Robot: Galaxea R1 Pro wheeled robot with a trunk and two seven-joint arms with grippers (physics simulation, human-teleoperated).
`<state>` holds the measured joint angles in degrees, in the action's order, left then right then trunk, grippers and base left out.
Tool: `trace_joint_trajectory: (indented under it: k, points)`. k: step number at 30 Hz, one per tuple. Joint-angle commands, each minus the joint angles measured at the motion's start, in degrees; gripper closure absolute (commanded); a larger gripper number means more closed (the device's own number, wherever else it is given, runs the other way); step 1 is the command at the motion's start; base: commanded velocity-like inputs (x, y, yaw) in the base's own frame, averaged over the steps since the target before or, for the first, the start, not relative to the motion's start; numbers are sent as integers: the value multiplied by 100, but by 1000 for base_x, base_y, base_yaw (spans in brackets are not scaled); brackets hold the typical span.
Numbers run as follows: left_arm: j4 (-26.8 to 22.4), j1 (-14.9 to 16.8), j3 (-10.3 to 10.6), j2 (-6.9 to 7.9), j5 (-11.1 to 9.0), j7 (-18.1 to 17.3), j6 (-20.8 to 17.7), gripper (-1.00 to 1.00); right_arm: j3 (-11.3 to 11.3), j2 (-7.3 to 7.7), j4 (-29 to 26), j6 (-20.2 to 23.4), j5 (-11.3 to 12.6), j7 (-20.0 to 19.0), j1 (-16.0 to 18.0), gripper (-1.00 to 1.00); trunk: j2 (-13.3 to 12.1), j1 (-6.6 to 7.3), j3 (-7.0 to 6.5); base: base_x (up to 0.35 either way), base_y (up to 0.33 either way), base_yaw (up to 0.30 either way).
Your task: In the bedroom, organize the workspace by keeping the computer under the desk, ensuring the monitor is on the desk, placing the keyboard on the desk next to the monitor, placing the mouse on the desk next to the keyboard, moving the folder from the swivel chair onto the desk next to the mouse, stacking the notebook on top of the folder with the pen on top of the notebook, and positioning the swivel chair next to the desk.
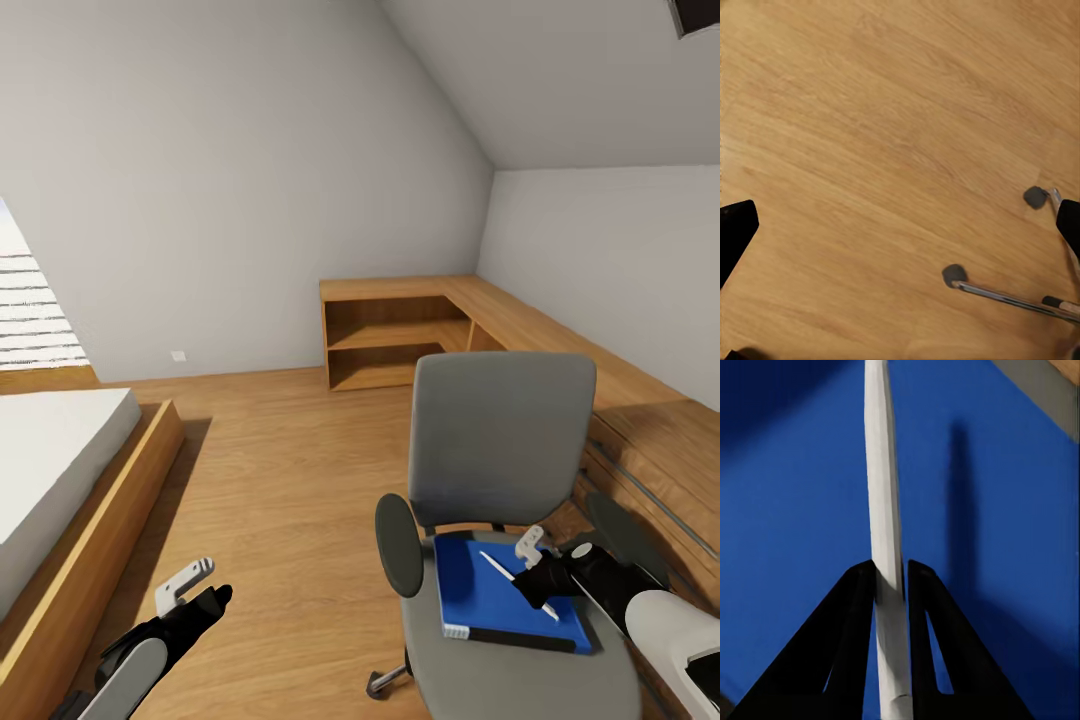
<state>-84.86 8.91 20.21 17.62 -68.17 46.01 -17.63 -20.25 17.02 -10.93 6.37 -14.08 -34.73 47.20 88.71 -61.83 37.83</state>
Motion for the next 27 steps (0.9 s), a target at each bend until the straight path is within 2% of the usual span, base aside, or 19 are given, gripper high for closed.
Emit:
trace_joint_trajectory:
  k: [1,7,9,11,15,20,22,27]
  points:
    - [-2,5,9,5,-22,41,-12,-100,29,-1,-30,50,-25,-52,-1,100,-39,23,-13,0,0,0]
    - [90,5,9,5,-18,39,-6,-100,26,-3,-124,148,0,-60,-1,100,-279,155,-121,-12,0,0]
    - [116,5,9,5,-19,35,-5,-100,42,0,-241,331,12,-64,-1,100,-359,199,-157,-173,0,0]
    - [188,5,9,5,-17,24,-4,-100,77,10,-475,650,43,-67,-1,100,-440,242,-192,-255,0,0]
    - [363,5,9,5,-1,6,-4,-100,239,45,-1005,1394,295,-68,-1,100,-600,330,-264,-306,0,0]
    - [434,5,7,-32,12,-1,-1,-100,331,69,-1230,1832,568,-62,-1,100,-801,440,-354,-258,0,0]
    - [496,5,20,-88,50,10,2,-100,342,71,-1306,1887,609,-55,-1,100,-881,484,-390,-91,0,0]
    - [1036,5,-19,-246,394,2,154,-100,390,46,-1507,1935,704,133,-4,100,-1081,594,-480,-30,0,0]
